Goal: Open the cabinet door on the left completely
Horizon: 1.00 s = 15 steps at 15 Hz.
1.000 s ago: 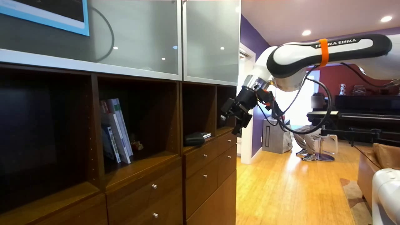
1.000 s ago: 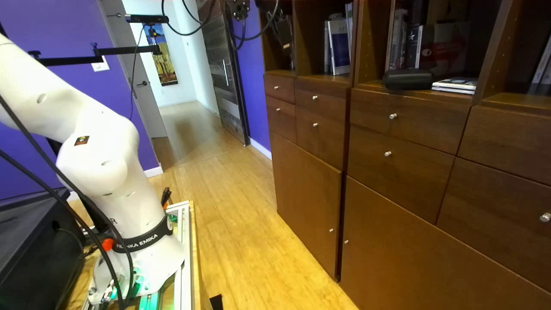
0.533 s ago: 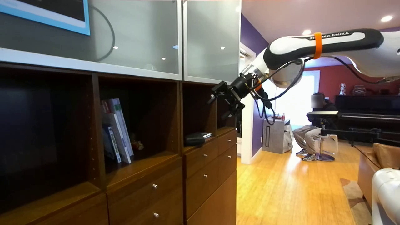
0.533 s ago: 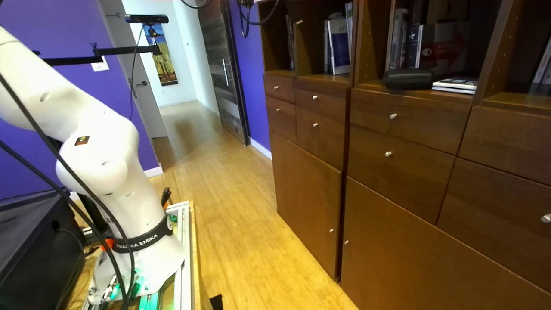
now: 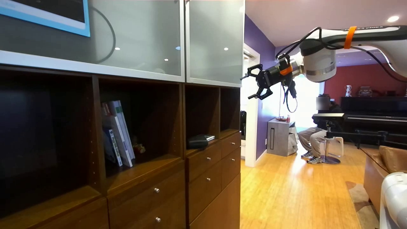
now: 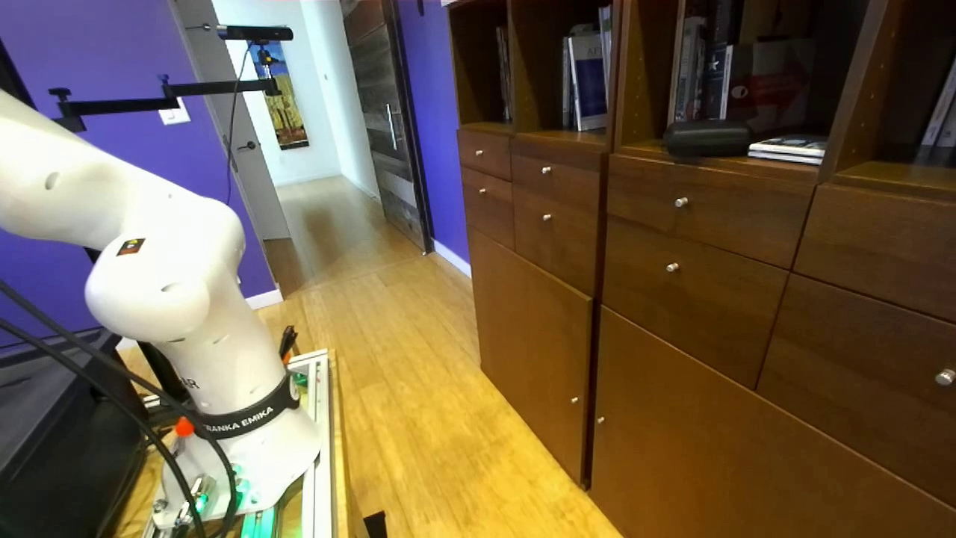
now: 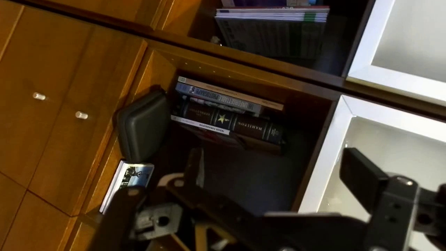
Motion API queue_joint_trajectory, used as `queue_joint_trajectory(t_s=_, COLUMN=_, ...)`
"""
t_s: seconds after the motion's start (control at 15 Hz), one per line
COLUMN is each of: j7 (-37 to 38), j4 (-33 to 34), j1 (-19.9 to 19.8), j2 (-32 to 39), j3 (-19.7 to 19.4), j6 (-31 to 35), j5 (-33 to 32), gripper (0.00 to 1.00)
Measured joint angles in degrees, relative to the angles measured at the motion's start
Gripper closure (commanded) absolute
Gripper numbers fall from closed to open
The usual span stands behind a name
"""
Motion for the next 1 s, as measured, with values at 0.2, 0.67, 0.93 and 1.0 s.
queue_joint_trajectory(t_s=0.2, j7=0.00, j4=-0.01, j1=-0.47, j2=0.39, j3=0.58, j6=-0.21, j5=0.00, gripper=0.00)
queue_joint_trajectory(t_s=0.67, j7=0.00, j4=0.00, j1=-0.53, j2=0.78, j3=0.79, j6=-0.21, j5=0.00, gripper=0.00)
queue_joint_trajectory(t_s=0.93, j7=0.00, j4=0.00, j1=-0.53, j2=0.78, j3=0.79, j6=-0.21, j5=0.00, gripper=0.00)
queue_joint_trajectory(t_s=1.0, j7=0.00, j4=0.00, j1=-0.53, j2=0.78, j3=0.79, j6=-0.21, j5=0.00, gripper=0.00)
